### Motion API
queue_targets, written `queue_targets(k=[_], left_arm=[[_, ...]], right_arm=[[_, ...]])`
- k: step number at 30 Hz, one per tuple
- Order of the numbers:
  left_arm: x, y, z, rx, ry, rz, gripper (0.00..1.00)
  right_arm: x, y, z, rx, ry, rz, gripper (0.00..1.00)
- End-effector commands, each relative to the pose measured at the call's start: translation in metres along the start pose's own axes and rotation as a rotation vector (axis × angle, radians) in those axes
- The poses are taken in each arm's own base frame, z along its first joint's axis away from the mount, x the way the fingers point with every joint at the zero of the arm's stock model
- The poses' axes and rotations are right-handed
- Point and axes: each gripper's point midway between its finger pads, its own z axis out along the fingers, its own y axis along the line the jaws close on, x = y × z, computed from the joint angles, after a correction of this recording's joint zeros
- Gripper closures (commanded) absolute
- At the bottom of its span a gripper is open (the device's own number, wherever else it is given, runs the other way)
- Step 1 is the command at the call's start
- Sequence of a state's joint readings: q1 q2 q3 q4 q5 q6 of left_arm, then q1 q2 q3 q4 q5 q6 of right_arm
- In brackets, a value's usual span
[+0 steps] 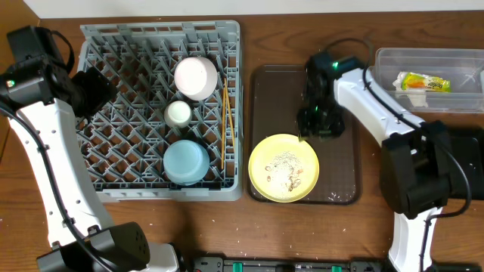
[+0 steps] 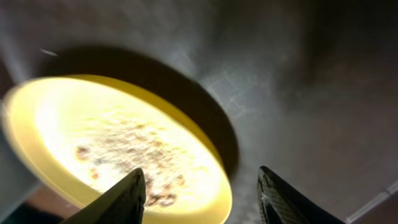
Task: Sort waste into correct bins and load items into the dishwasher
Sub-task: 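Move the right gripper down toward the yellow plate on the tray, then grip the yellow plate's rim with the right gripper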
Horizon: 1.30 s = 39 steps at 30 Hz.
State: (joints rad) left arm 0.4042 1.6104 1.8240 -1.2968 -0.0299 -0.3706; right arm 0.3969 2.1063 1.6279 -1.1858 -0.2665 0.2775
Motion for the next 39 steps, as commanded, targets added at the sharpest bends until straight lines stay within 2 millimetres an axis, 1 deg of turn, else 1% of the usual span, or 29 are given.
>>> queue_targets(k=[1, 4, 7, 8, 14, 17, 21, 23, 25, 27, 29, 32, 33, 35, 36, 37, 39], left_arm=[[-0.003, 0.002, -0.001, -0.007, -0.008, -0.012, 0.02], [-0.003, 0.002, -0.001, -0.007, -0.008, -0.012, 0.02], [-0.003, 0.002, -0.001, -0.007, -0.008, -0.012, 0.02], [-0.003, 0.002, -0.001, -0.007, -0.008, -0.012, 0.02], [-0.003, 0.002, -0.001, -0.007, -0.008, -0.012, 0.02], [-0.003, 0.002, -0.001, -0.007, -0.008, -0.012, 0.02], [-0.003, 0.002, -0.001, -0.007, -0.008, -0.012, 0.02], [-0.003, 0.002, -0.001, -0.007, -0.008, -0.012, 0.02], [-0.003, 0.002, -0.001, -0.007, -0.008, -0.012, 0.02], [-0.003, 0.002, -0.001, -0.007, -0.008, -0.012, 0.02], [-0.003, 0.002, -0.001, -0.007, -0.008, -0.012, 0.02], [-0.003, 0.002, -0.001, -0.007, -0.008, -0.012, 0.02], [-0.003, 0.002, -0.001, -0.007, -0.008, -0.012, 0.02], [-0.003, 0.002, -0.001, -0.007, -0.008, -0.012, 0.02], [-0.003, 0.002, -0.001, -0.007, -0.008, -0.012, 0.02], [-0.003, 0.002, -0.001, -0.007, -0.008, -0.012, 0.02], [-0.003, 0.002, -0.001, -0.007, -0.008, -0.012, 0.02]], right_arm=[[0.006, -0.006, 0.014, 0.027, -0.005, -0.031, 0.46], [0.006, -0.010, 0.023, 0.026, -0.010, -0.029, 0.54], [0.005, -0.013, 0.027, 0.025, -0.018, -0.026, 0.66], [0.003, -0.017, 0.028, 0.044, -0.026, -0.011, 0.69], [-0.005, -0.044, 0.024, 0.195, -0.081, 0.090, 0.70], [-0.010, -0.058, 0.020, 0.230, -0.100, 0.117, 0.75], [-0.016, -0.078, 0.013, 0.249, -0.116, 0.161, 0.73], [-0.020, -0.085, 0.007, 0.245, -0.124, 0.180, 0.69], [-0.024, -0.086, -0.002, 0.224, -0.130, 0.184, 0.69], [-0.030, -0.082, -0.016, 0.186, -0.136, 0.157, 0.68], [-0.034, -0.075, -0.029, 0.167, -0.142, 0.129, 0.64], [-0.035, -0.065, -0.054, 0.168, -0.148, 0.091, 0.61], [-0.034, -0.059, -0.063, 0.164, -0.150, 0.080, 0.60], [-0.032, -0.038, -0.076, 0.118, -0.148, 0.023, 0.60], [-0.030, -0.023, -0.080, 0.077, -0.142, -0.012, 0.59], [-0.024, 0.001, -0.082, 0.014, -0.130, -0.058, 0.57], [-0.017, 0.026, -0.078, -0.017, -0.113, -0.109, 0.55]])
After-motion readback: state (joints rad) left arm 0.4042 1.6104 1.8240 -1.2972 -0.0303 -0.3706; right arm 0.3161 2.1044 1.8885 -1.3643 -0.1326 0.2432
